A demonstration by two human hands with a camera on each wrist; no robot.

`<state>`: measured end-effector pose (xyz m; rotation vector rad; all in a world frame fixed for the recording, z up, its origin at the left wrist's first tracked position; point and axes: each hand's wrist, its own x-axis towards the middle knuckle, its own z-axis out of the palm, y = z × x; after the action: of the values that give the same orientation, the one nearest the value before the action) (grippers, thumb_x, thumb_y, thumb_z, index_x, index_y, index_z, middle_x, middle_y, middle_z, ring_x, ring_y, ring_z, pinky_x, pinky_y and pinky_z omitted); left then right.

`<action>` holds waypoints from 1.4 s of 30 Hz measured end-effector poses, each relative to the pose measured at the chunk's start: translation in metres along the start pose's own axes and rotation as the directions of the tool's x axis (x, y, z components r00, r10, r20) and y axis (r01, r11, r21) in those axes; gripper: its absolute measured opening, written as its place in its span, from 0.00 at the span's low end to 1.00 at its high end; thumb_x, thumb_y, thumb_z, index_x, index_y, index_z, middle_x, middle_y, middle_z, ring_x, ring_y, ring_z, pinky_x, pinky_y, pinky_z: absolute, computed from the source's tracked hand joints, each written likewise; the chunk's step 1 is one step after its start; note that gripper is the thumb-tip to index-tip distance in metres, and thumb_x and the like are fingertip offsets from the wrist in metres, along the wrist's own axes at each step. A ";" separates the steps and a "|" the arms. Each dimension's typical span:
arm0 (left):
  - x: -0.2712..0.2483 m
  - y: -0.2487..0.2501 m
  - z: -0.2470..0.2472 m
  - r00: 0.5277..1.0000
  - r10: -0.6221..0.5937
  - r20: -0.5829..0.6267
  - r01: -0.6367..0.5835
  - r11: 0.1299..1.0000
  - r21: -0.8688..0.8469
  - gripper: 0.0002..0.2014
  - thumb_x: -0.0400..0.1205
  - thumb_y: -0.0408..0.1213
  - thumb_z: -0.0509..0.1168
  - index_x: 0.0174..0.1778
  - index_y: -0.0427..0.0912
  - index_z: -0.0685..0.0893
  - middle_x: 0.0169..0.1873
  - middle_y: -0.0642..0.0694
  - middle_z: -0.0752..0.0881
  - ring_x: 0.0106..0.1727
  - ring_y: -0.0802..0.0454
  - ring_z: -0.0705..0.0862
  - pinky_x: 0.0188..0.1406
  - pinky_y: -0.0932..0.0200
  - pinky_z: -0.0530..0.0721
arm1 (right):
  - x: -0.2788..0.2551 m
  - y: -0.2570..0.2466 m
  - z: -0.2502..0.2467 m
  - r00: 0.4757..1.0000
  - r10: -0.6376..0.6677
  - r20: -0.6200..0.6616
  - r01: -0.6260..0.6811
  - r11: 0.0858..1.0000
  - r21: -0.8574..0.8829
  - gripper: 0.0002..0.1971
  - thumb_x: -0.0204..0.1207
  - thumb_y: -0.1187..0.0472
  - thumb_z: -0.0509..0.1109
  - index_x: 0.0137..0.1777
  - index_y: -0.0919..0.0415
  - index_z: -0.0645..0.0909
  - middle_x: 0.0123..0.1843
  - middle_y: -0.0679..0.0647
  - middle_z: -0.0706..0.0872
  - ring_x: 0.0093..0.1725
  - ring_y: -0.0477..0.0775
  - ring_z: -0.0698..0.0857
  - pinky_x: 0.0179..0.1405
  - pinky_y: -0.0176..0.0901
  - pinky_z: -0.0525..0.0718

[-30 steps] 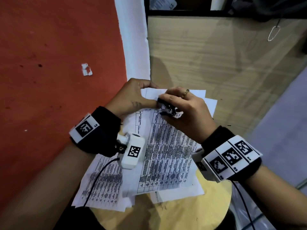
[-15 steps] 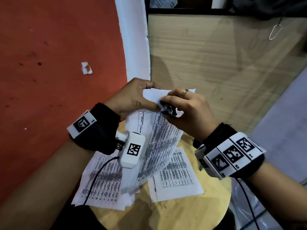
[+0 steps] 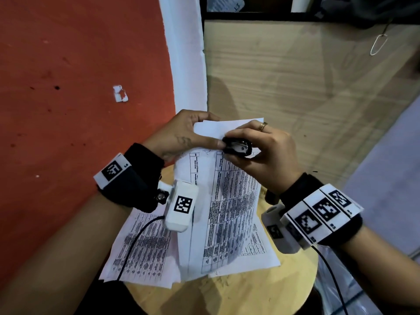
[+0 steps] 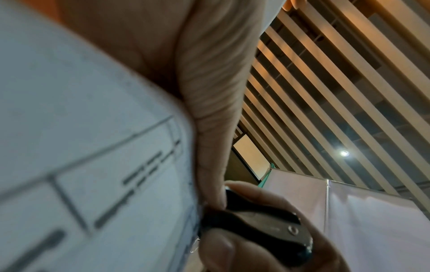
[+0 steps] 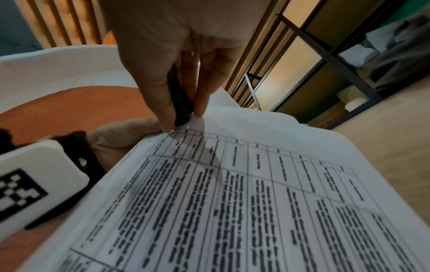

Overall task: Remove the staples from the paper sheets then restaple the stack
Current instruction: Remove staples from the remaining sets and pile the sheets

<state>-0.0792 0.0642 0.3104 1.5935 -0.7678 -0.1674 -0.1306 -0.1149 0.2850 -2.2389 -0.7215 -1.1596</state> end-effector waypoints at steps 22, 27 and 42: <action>0.014 -0.032 0.024 0.905 0.304 -0.298 -0.152 0.884 0.441 0.09 0.65 0.45 0.72 0.39 0.56 0.83 0.26 0.66 0.83 0.30 0.72 0.78 0.37 0.66 0.76 | -0.006 0.018 0.013 0.996 0.004 -0.084 -0.008 0.999 -0.046 0.12 0.60 0.69 0.75 0.44 0.66 0.86 0.38 0.59 0.81 0.37 0.61 0.82 0.31 0.52 0.83; 0.013 -0.035 0.007 0.913 0.275 -0.301 -0.099 0.866 0.490 0.12 0.62 0.51 0.66 0.39 0.55 0.83 0.28 0.61 0.83 0.29 0.69 0.78 0.35 0.67 0.75 | -0.013 0.043 0.005 0.990 0.118 -0.072 -0.127 0.982 -0.143 0.13 0.58 0.66 0.73 0.45 0.64 0.87 0.41 0.59 0.85 0.39 0.62 0.85 0.36 0.53 0.85; 0.016 -0.038 -0.009 0.978 0.163 -0.128 -0.080 0.866 0.493 0.08 0.61 0.47 0.74 0.33 0.55 0.83 0.29 0.61 0.85 0.34 0.65 0.81 0.40 0.64 0.79 | 0.014 0.039 -0.014 0.815 0.264 0.516 -0.267 0.961 -0.071 0.25 0.49 0.62 0.84 0.51 0.57 0.87 0.48 0.55 0.83 0.50 0.57 0.82 0.53 0.51 0.79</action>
<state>-0.0480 0.0626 0.2817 1.9968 -0.8175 0.2729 -0.1056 -0.1496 0.2963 -2.5757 -0.5730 -0.4048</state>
